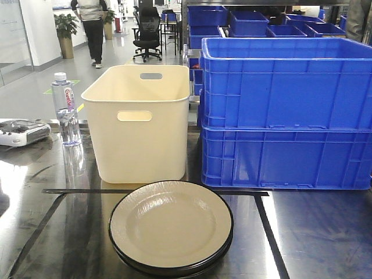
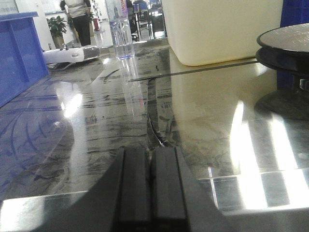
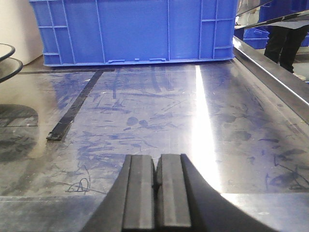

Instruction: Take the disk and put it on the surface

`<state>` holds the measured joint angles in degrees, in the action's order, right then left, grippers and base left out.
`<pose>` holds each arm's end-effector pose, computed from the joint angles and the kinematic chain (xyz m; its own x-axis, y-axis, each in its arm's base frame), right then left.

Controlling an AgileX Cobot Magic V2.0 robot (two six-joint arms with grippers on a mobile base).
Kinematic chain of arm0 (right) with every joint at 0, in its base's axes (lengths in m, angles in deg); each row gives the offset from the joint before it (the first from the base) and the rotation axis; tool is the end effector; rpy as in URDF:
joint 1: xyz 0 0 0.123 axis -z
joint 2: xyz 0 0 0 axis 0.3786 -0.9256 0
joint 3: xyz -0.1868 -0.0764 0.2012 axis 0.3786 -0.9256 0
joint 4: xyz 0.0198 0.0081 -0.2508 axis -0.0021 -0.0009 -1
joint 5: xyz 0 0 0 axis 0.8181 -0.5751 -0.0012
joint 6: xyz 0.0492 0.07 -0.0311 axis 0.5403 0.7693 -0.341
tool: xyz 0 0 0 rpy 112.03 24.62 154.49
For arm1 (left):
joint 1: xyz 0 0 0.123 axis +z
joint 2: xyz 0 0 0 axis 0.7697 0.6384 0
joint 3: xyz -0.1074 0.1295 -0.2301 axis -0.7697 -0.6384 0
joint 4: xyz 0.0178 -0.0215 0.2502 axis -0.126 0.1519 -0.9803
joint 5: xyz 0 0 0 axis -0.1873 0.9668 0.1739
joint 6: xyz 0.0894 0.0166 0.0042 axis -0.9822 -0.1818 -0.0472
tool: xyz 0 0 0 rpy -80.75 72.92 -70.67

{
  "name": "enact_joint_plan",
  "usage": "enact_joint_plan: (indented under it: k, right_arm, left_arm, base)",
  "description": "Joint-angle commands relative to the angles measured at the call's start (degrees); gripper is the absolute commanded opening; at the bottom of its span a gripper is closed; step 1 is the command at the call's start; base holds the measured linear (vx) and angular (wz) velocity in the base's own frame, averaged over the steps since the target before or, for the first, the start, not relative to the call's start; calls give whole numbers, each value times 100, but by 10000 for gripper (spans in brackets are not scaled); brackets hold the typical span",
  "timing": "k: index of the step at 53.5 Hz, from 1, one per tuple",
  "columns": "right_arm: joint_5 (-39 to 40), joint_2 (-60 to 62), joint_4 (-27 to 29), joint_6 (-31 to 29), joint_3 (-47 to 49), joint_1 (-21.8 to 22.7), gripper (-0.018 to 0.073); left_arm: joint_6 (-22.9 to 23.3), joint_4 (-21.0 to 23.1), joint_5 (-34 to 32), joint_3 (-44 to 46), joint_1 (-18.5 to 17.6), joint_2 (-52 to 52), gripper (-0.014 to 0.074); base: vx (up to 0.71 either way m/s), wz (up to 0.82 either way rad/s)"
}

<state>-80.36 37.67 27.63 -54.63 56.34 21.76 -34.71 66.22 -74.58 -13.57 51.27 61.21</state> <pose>0.0565 -0.0010 0.1878 -0.1085 0.0697 -0.9917 0.0146 0.9975 0.0685 0.0569 0.0001 0.1929 -0.0591 0.0583 -0.9965 -0.0031 0.9983 0.0586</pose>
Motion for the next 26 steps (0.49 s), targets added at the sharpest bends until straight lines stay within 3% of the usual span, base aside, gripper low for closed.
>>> enact_joint_plan:
  k: [1, 26]
  right_arm:
    - [459, 67, -17, -29, -113, 27, -9]
    - [454, 67, -17, -29, -113, 27, -9]
  left_arm:
    - [46, 16, -520, -71, -16, -104, -2]
    - [46, 16, -520, -71, -16, -104, -2]
  base:
    - [0, 0]
    - [0, 0]
